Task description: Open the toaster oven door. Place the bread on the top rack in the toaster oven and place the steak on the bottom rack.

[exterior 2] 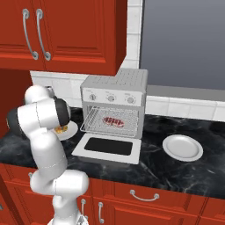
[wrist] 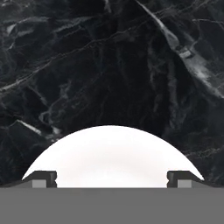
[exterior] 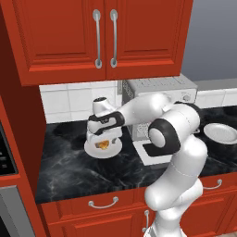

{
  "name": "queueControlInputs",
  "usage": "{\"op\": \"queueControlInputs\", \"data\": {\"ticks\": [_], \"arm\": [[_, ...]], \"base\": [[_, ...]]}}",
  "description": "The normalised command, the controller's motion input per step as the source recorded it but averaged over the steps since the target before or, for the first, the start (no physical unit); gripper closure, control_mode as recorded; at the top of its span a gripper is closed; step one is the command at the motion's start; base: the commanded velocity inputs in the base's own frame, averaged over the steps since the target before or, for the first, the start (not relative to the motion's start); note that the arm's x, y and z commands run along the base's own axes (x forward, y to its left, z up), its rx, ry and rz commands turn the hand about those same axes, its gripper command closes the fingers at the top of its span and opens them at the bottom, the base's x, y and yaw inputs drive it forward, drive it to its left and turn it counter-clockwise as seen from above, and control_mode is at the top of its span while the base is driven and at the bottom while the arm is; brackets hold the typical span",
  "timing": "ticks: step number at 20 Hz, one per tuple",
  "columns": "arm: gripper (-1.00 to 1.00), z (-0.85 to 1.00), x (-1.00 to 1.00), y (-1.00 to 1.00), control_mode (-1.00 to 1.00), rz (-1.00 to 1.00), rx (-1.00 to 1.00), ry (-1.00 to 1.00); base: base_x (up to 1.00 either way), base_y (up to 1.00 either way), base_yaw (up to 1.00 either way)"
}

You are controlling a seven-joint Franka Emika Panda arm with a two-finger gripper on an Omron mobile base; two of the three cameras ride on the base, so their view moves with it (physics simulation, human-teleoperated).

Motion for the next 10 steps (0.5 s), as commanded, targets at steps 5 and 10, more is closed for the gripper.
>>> {"op": "queueControlInputs", "data": {"ticks": [5, 10], "arm": [[-1.00, -0.17, 0.12, 0.00, -1.00, 0.16, 0.00, 0.00], [-1.00, -0.20, 0.24, 0.00, -1.00, 0.12, 0.00, 0.00]], "base": [[0.00, 0.00, 0.00], [0.00, 0.00, 0.00]]}}
